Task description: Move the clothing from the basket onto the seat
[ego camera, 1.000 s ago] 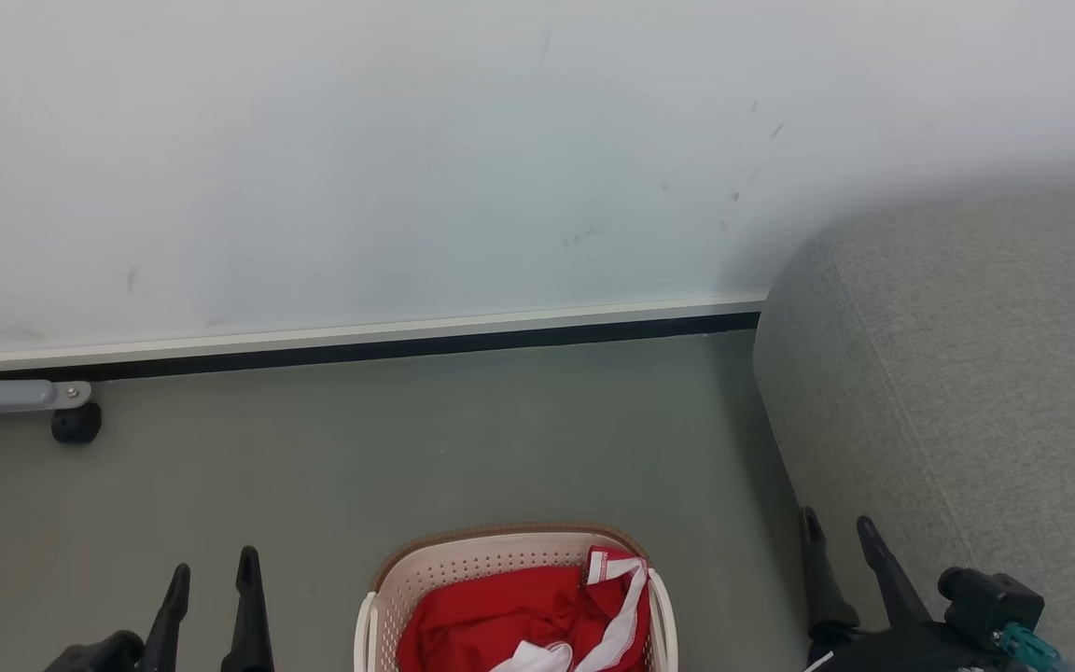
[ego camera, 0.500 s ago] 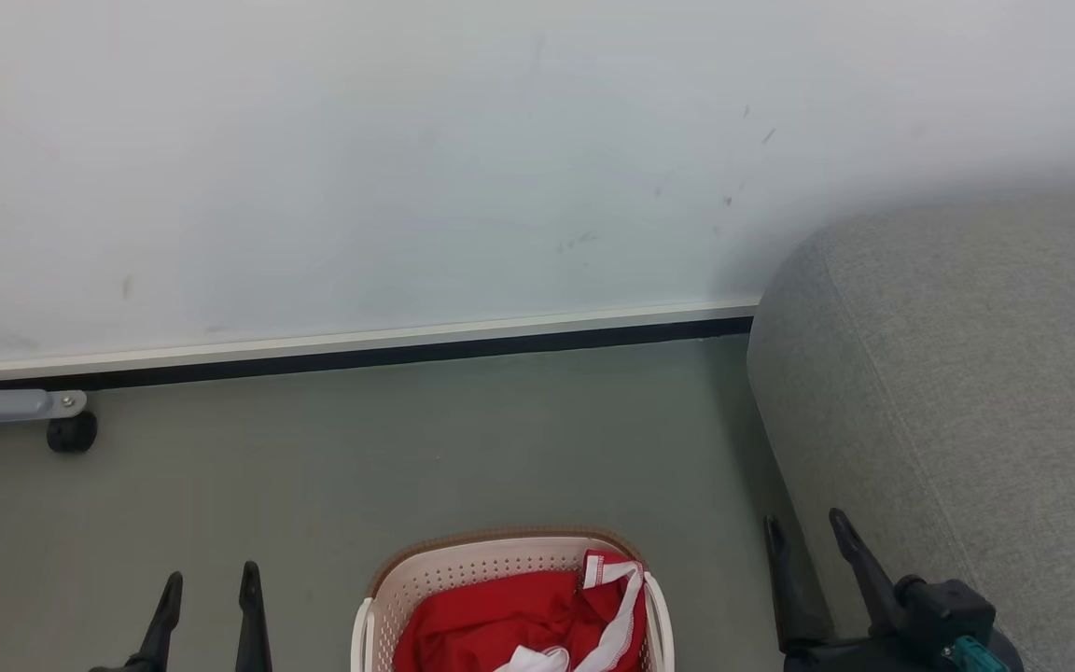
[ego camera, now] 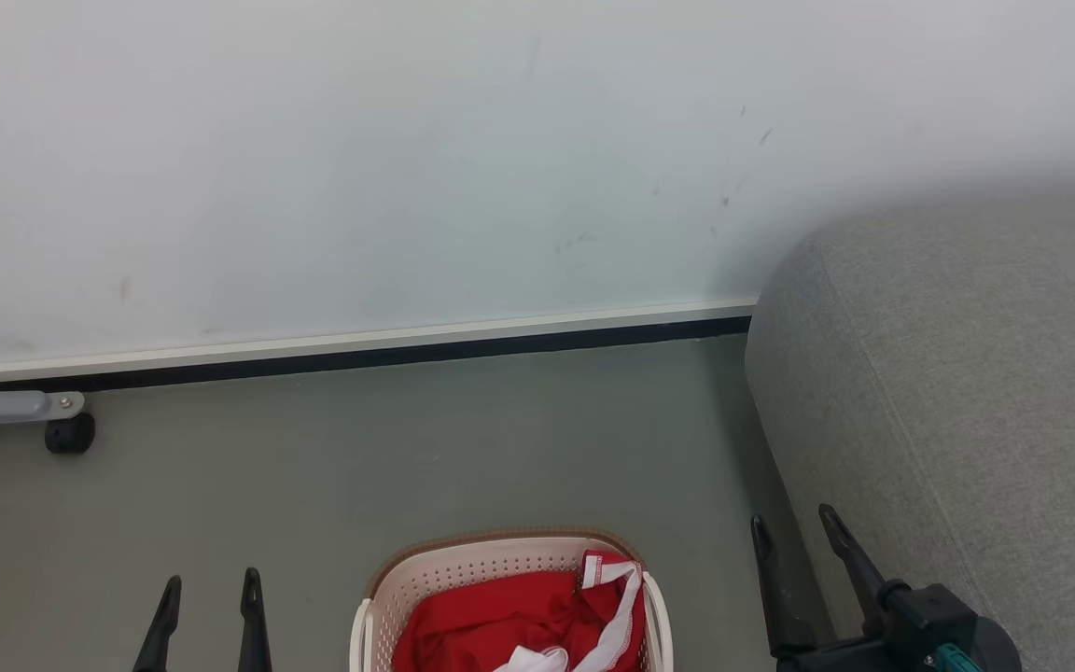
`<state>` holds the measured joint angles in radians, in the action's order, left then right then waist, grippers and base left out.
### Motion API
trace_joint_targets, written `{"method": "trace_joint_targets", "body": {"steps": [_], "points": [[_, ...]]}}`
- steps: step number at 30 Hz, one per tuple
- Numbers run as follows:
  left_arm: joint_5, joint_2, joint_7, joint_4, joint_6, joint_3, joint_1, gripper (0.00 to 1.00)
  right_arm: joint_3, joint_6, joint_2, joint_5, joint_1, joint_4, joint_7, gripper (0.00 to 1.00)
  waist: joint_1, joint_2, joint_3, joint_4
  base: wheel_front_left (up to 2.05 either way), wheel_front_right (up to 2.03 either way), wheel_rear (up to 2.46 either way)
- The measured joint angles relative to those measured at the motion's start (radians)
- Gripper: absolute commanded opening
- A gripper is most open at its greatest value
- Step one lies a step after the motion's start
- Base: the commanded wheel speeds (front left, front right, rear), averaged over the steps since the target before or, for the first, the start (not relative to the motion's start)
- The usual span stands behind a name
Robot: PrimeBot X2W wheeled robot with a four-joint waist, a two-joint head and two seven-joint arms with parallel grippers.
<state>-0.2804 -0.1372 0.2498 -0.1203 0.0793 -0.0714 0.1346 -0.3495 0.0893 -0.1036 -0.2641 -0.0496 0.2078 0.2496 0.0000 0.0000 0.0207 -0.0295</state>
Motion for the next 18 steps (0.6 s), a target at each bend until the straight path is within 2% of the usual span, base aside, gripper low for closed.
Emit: {"method": "trace_joint_targets", "body": {"steps": [18], "points": [[0.001, 0.015, 0.000, 0.012, -0.002, 0.008, 0.017, 1.00, 0.011, -0.002, 0.003, 0.001, 0.001, 0.001, 0.000, 1.00, -0.0001, 0.0000, -0.001, 0.000, 0.00, 0.00, 0.00]]}}
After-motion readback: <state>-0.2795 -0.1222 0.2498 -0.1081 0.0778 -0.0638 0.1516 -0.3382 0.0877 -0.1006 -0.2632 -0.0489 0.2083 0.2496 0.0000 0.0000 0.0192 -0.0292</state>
